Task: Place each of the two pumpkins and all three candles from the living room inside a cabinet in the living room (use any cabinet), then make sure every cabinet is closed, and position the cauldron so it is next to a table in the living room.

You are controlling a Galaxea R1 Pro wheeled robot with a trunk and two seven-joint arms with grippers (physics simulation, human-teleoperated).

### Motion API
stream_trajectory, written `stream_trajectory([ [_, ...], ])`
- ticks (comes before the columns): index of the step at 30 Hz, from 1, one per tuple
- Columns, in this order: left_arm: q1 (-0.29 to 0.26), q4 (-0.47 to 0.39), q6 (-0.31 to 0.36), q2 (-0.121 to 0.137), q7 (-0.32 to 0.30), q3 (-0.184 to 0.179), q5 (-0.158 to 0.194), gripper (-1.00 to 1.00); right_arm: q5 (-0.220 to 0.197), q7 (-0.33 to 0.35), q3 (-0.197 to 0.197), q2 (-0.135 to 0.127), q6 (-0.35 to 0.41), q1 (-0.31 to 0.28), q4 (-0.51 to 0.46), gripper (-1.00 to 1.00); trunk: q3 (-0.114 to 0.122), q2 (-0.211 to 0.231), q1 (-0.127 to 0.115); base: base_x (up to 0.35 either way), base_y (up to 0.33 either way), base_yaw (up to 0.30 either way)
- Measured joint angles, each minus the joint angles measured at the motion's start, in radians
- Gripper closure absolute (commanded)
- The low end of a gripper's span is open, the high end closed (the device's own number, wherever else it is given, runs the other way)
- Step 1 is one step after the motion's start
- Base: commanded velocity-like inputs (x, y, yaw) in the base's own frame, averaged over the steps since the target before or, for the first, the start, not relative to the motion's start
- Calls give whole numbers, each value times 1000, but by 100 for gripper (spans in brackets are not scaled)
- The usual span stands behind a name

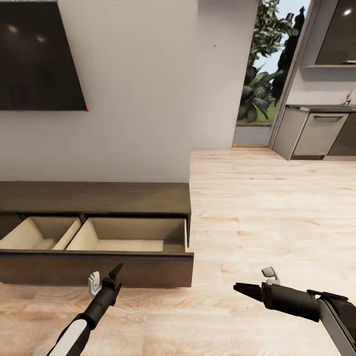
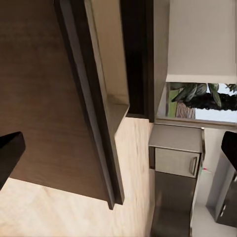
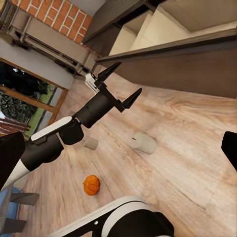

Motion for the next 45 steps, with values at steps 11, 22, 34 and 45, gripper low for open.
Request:
stream_trajectory([
  [11, 0, 0, 0, -1, 2, -1, -1, -100, 1, -2, 0, 0, 0, 0, 1, -100, 34, 77, -42, 0, 0, 0],
  [22, 0, -4, 3, -2, 14, -55, -4, -100, -2, -54, -3, -1, 1, 0, 4, -100, 69, 154, -84, 0, 0, 0],
  [34, 13, 74, 6, 43, 14, -112, -88, -100, 28, -101, 0, -4, -131, 1, 301, -100, 106, 238, -130, 0, 0, 0],
  [45, 14, 185, 5, 33, 14, -154, -233, -100, 280, -146, 0, 146, -430, 1, 656, -100, 141, 315, -173, 0, 0, 0],
])
